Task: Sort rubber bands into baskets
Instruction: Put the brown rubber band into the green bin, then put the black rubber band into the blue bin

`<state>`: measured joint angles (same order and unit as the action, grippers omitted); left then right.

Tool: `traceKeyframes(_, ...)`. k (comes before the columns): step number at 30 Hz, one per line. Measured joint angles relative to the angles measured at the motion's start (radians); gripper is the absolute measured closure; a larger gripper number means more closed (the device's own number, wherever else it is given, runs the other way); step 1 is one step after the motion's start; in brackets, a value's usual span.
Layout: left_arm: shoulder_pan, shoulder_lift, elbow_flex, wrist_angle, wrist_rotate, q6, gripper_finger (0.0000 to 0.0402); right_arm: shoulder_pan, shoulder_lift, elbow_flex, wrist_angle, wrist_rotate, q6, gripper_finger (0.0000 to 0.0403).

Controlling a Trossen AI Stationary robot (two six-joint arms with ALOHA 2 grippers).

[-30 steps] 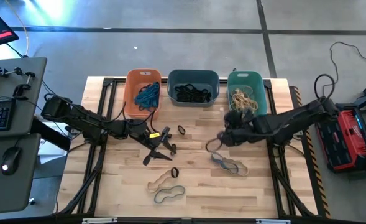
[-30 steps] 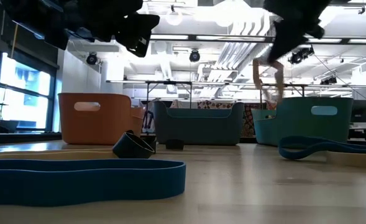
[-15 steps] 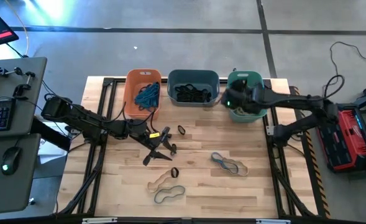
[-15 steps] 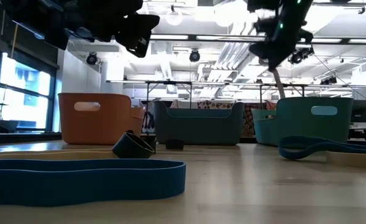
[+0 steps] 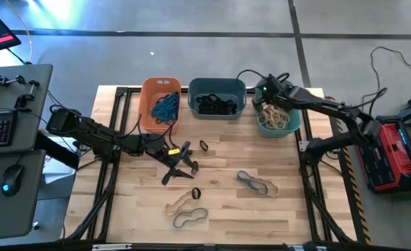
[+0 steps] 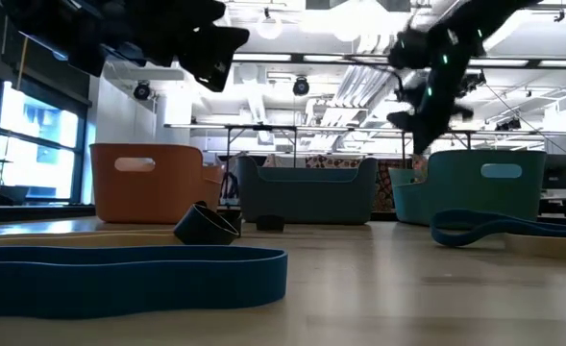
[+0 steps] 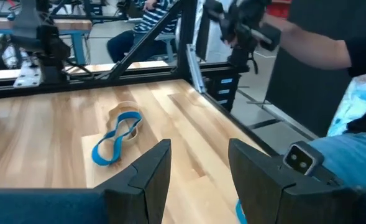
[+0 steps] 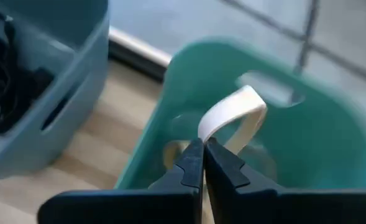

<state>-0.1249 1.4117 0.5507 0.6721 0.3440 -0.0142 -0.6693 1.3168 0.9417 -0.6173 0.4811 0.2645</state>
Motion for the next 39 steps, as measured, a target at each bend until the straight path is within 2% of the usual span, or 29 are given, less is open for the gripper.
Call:
traceKeyframes(2, 0.0, 0.0, 0.0, -0.007, -0.033, 0.007, 0.0247, -0.025, 0.001, -0.082, 0.1, -0.061, -0.002, 0.0403)
traceKeyframes(8, 0.012, 0.0, 0.0, -0.046, -0.09, 0.003, 0.0247, -0.064, 0.001, -0.24, 0.215, -0.092, 0.016, 0.0403)
traceKeyframes(19, 0.086, 0.0, 0.001, -0.119, -0.091, -0.001, 0.0247, -0.13, 0.001, -0.27, 0.216, -0.183, -0.02, 0.0396)
traceKeyframes(22, 0.105, 0.0, 0.001, -0.158, -0.091, 0.005, 0.0248, -0.13, 0.001, -0.257, 0.182, -0.21, -0.047, 0.0364)
traceKeyframes(26, 0.108, 0.0, 0.001, -0.237, -0.092, 0.095, 0.0248, -0.121, 0.001, -0.198, 0.08, -0.22, -0.039, 0.0295)
traceKeyframes(31, 0.098, 0.0, 0.001, -0.297, -0.133, 0.095, 0.0248, -0.086, -0.008, -0.109, -0.021, -0.22, -0.048, 0.0217)
traceKeyframes(35, 0.082, 0.0, 0.001, -0.395, -0.235, 0.138, 0.0248, -0.028, -0.049, -0.065, -0.021, -0.215, -0.048, 0.0189)
traceKeyframes(39, 0.071, 0.0, 0.001, -0.485, -0.364, 0.174, 0.0247, 0.047, -0.104, -0.046, -0.014, -0.183, -0.037, 0.0186)
